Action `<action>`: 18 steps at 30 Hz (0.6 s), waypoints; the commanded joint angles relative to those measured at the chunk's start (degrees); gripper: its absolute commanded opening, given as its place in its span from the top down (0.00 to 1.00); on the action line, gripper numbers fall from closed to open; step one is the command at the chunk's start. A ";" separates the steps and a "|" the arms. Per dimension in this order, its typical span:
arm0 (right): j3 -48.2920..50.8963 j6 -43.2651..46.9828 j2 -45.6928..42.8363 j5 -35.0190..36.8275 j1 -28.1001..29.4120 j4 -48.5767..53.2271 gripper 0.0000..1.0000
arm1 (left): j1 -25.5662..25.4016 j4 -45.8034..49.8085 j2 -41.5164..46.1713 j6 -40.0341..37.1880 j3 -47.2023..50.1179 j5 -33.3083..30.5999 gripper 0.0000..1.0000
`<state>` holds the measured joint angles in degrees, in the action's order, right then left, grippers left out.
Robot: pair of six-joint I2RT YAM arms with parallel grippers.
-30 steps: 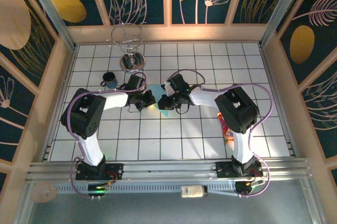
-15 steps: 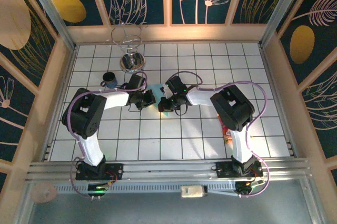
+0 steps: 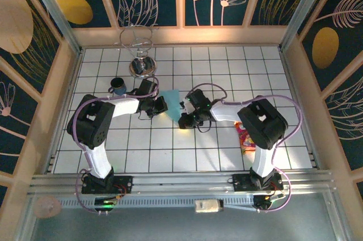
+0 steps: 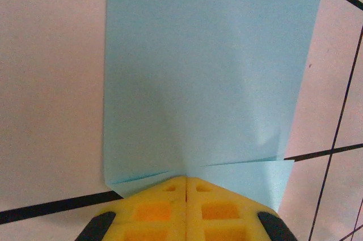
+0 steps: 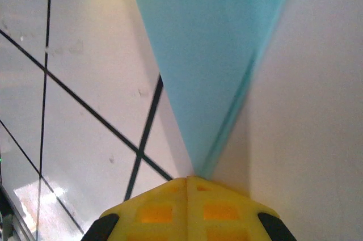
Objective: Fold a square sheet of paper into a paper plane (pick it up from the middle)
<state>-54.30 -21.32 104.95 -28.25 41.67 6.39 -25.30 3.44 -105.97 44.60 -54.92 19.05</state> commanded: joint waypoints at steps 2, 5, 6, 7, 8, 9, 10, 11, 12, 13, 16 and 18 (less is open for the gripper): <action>1.94 -0.74 -5.59 2.50 -0.16 3.27 0.96 | 0.56 4.56 -0.70 -0.35 0.87 -0.79 0.90; 1.56 -2.62 -8.68 4.59 -0.13 -0.64 0.94 | 0.51 0.57 2.13 1.69 0.34 3.84 0.80; 1.34 -3.34 -9.12 5.37 -0.10 -1.82 0.94 | 0.58 -0.58 3.02 2.50 0.34 4.79 0.79; 1.02 -4.31 -9.38 6.07 -0.20 -3.09 0.93 | 0.52 -1.74 4.01 3.25 0.38 5.25 0.77; 0.74 -5.36 -9.17 7.05 -0.14 -4.45 0.91 | 0.57 -2.39 4.94 3.95 0.40 5.20 0.76; 0.50 -6.51 -8.76 7.78 -0.12 -5.54 0.89 | 0.67 -2.67 5.82 4.25 0.51 4.85 0.73; 0.07 -7.69 -8.06 8.32 -0.17 -6.55 0.88 | 0.84 -3.03 6.75 4.42 0.80 4.44 0.70; -0.67 -8.99 -6.96 8.93 -0.10 -7.30 0.85 | 1.16 -3.30 7.43 4.65 1.35 4.01 0.68; -1.40 -10.07 -5.89 9.16 -0.11 -7.62 0.84 | 1.57 -3.56 7.38 4.92 1.99 3.62 0.67; -2.43 -11.07 -4.59 8.66 -0.11 -8.16 0.83 | 2.24 -4.10 9.59 5.26 2.88 3.58 0.65; -4.50 -13.65 -1.70 8.96 0.34 -9.77 0.80 | 4.91 -8.39 11.98 7.72 7.63 5.11 0.59; -5.75 -14.81 -0.06 9.45 0.34 -10.24 0.78 | 6.68 -12.38 13.12 9.90 10.99 7.24 0.56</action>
<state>-58.02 -32.32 102.54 -20.71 41.67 -1.37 -20.73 -4.08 -94.11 50.76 -47.77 23.55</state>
